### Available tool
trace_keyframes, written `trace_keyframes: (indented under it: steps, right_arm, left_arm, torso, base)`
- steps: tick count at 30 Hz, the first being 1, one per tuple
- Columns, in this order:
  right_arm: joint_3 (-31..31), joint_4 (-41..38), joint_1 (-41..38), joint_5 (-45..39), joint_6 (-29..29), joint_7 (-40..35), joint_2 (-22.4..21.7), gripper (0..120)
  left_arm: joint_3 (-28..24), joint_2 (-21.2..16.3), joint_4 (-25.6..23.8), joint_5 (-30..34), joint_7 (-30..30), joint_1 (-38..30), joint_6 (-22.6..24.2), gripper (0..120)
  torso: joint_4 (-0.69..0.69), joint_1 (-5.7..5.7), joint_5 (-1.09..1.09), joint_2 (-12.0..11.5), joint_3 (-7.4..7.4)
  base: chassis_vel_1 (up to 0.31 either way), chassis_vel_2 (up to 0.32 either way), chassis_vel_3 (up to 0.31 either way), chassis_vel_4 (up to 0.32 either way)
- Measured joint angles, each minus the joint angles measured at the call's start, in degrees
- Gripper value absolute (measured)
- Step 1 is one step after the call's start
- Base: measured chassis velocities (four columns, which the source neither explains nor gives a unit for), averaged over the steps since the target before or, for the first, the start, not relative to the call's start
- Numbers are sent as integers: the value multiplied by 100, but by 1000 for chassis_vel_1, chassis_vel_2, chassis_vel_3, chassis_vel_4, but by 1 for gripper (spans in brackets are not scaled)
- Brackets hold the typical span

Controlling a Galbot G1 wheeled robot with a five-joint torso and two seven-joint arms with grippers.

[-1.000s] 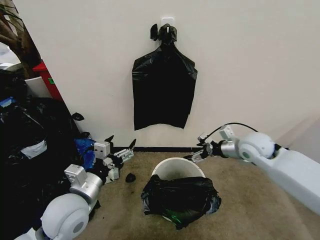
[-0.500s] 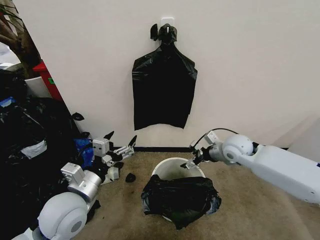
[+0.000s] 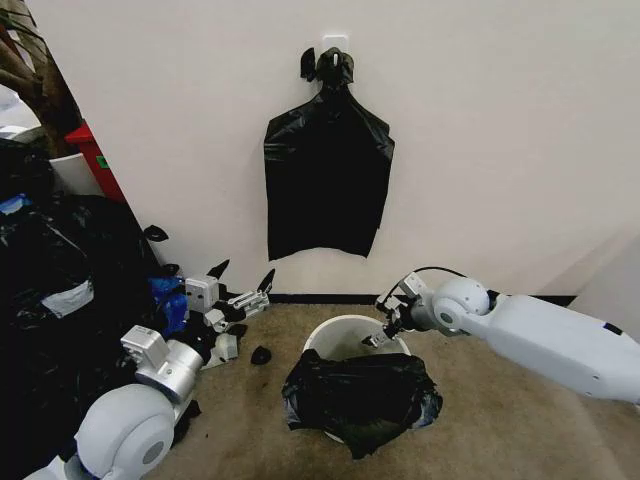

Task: Place the garbage bag over the trash bin.

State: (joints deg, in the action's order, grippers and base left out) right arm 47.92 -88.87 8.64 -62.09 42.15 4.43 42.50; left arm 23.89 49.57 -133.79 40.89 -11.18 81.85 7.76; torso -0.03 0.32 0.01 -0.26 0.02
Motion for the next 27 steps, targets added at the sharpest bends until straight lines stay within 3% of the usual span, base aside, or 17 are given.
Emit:
trace_keyframes:
  steps: [14,27]
  right_arm:
    - [200,217,-67,-77,-2,-73,181,37]
    - [73,-87,-9,-712,7,-628,137,1]
  left_arm:
    - [-99,31,20,-21,73,-42,-40,100]
    - [-153,12,10,-76,87,-39,-72,100]
  torso:
    - [-1,0,-1,0,-1]
    - [1,0,2,0,0]
  base:
    - [0,0,0,0]
    - [0,0,0,0]
